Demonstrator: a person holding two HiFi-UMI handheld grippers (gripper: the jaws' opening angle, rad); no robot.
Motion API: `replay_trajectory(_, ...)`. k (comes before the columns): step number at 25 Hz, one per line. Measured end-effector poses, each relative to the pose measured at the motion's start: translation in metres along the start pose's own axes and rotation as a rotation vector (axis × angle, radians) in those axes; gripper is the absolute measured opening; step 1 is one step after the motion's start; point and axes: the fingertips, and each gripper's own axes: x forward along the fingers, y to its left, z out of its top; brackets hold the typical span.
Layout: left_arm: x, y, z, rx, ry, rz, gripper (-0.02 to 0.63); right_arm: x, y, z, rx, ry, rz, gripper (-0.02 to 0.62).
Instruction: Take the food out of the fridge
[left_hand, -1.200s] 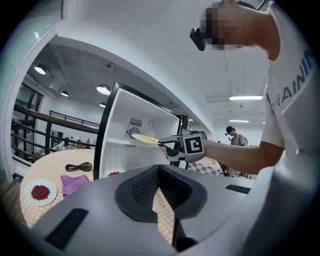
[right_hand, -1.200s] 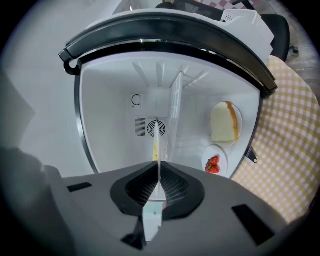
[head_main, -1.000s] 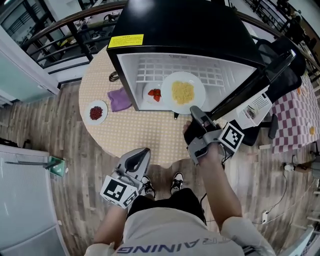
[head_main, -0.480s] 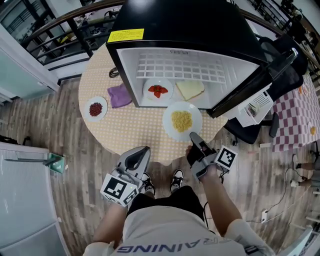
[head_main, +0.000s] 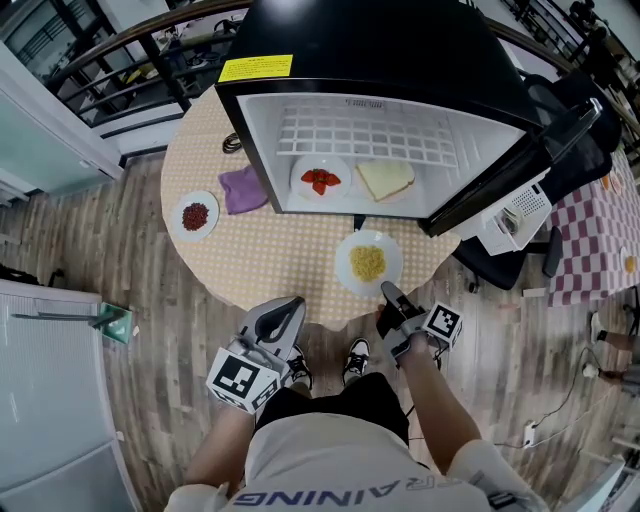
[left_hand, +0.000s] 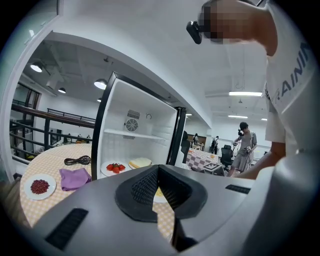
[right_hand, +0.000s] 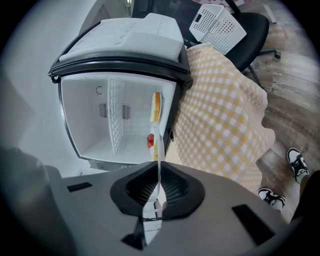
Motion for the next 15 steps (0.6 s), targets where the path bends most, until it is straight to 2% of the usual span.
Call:
replay_trajectory(9,0.003,-0.001,-0.012,-0.004,0.033,-0.007,0.006,0.011,-0.046,0.0,0.053,-0.004,-0.093,0.034)
replay_trajectory(15,0.003,0.002,-0.017,-0.01,0.04,-0.005,0.006,0.012,-0.062,0.004,0.079,-0.04,-0.119,0.034)
